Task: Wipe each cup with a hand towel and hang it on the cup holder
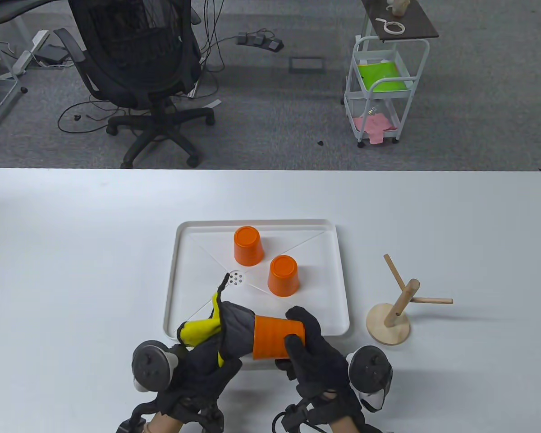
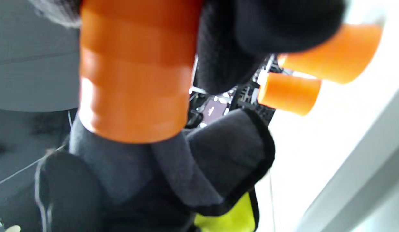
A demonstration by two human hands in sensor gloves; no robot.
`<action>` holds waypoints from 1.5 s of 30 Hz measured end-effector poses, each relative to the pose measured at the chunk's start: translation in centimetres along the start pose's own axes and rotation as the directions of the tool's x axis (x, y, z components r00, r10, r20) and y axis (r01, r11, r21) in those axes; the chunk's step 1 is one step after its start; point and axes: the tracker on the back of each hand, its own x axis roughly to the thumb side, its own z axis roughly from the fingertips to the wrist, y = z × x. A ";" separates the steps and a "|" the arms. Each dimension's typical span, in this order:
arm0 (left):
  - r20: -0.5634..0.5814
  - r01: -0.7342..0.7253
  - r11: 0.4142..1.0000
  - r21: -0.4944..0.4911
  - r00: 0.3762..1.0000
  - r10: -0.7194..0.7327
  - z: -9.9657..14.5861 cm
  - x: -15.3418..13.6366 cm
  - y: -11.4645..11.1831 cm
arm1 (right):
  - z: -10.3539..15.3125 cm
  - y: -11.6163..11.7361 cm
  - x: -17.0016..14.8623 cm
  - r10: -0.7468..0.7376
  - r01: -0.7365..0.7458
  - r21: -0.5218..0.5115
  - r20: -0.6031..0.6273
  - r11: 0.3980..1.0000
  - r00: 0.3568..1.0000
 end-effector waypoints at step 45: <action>-0.122 -0.675 0.720 0.162 0.710 0.693 0.7 -4.5 0.7 | 1.7 3.4 4.0 0.562 -0.644 -0.023 0.512 0.765 0.649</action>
